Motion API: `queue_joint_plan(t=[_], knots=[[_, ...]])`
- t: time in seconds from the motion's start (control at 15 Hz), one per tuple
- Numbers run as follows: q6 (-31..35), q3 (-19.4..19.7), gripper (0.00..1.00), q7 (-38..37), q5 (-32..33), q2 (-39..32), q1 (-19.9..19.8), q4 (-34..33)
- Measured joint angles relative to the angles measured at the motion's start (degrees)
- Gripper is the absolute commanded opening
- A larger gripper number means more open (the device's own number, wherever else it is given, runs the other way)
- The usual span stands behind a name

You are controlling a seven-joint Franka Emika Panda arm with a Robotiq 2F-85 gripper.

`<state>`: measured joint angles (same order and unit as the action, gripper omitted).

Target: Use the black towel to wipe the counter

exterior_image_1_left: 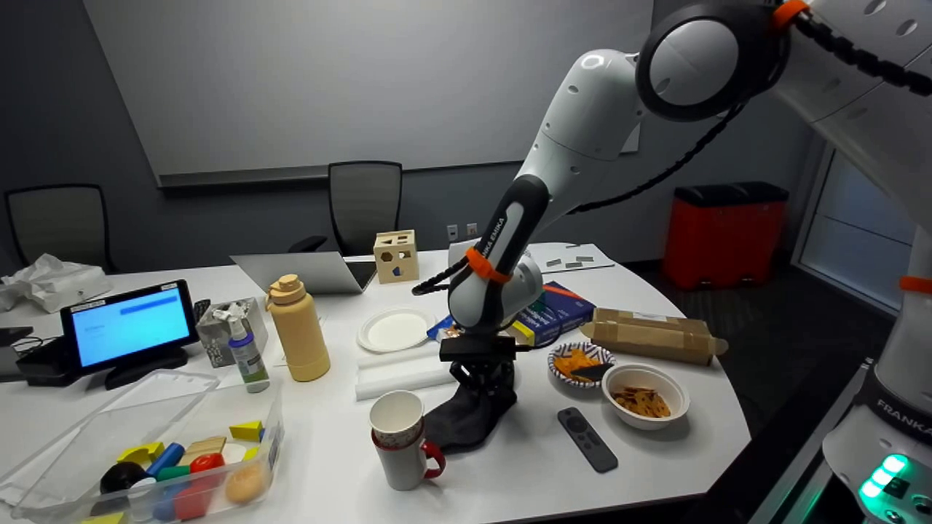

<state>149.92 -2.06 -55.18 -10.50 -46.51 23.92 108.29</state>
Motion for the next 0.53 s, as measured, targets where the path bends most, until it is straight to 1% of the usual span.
queue_joint_plan(t=[0.27, 0.53], knots=[[-2.62, -0.83, 0.02, 0.19, 0.75, 0.00, 0.92, 0.23], [-3.51, -0.31, 0.02, 0.24, 2.22, 1.89, 1.45, 1.11]])
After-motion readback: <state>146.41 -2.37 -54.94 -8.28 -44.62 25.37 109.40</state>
